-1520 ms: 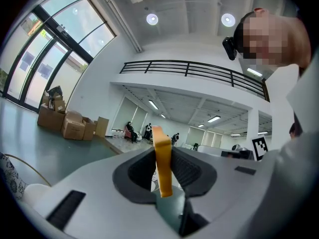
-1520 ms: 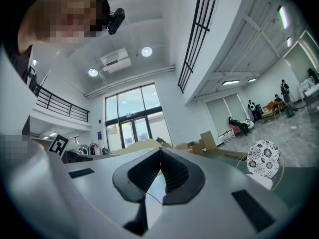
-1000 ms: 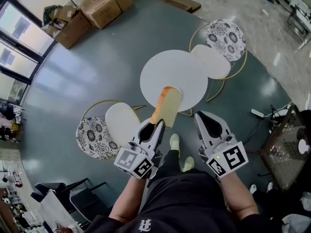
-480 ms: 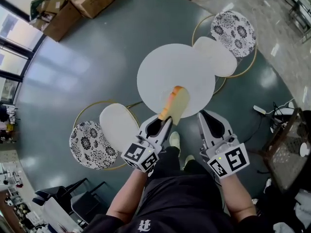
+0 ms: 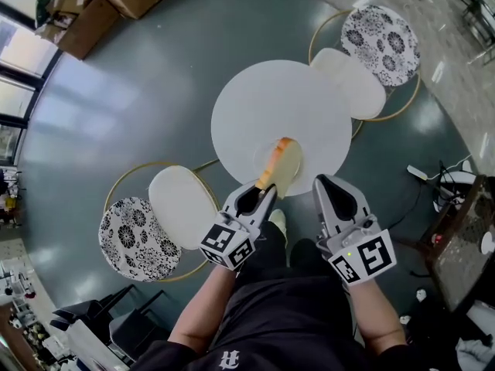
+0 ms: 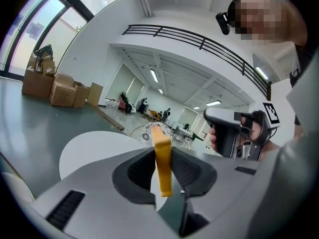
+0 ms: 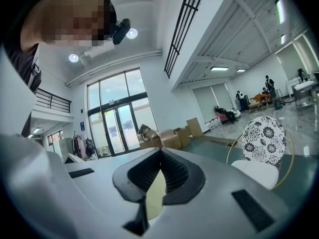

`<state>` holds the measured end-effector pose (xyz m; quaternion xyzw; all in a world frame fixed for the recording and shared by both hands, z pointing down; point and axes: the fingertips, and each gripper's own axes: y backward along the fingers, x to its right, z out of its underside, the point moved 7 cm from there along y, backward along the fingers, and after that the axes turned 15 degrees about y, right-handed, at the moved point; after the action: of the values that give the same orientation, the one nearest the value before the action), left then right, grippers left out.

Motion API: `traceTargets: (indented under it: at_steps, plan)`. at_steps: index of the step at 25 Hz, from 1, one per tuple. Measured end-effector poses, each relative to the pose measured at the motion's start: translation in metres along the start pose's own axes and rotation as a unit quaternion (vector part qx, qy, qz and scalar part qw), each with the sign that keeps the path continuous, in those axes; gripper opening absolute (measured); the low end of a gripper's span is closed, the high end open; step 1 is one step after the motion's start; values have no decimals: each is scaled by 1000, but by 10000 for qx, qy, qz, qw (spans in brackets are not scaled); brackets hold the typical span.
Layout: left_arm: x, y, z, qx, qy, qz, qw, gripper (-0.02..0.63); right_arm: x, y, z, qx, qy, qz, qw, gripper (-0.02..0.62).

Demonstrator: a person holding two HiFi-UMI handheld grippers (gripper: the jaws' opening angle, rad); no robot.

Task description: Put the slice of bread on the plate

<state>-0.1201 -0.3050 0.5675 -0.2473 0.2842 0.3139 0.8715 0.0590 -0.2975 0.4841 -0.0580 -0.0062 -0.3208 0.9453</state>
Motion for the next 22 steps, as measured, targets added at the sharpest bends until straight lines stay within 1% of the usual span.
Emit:
traceTargets:
  at_steps: [5, 11, 17, 22]
  plan:
    - [-33, -20, 24, -227, 240, -82, 9994, 91, 6, -12, 27, -164, -63, 25, 9998, 3]
    - [-68, -45, 44, -454, 363, -175, 9982, 91, 14, -28, 55, -293, -150, 34, 9995, 3]
    - [-87, -61, 55, -690, 682, -183, 9951, 91, 17, -39, 65, -374, -217, -3, 9991, 3]
    - [-99, -69, 61, -882, 824, -360, 9920, 91, 22, -44, 68, -454, -281, -8, 9986, 3]
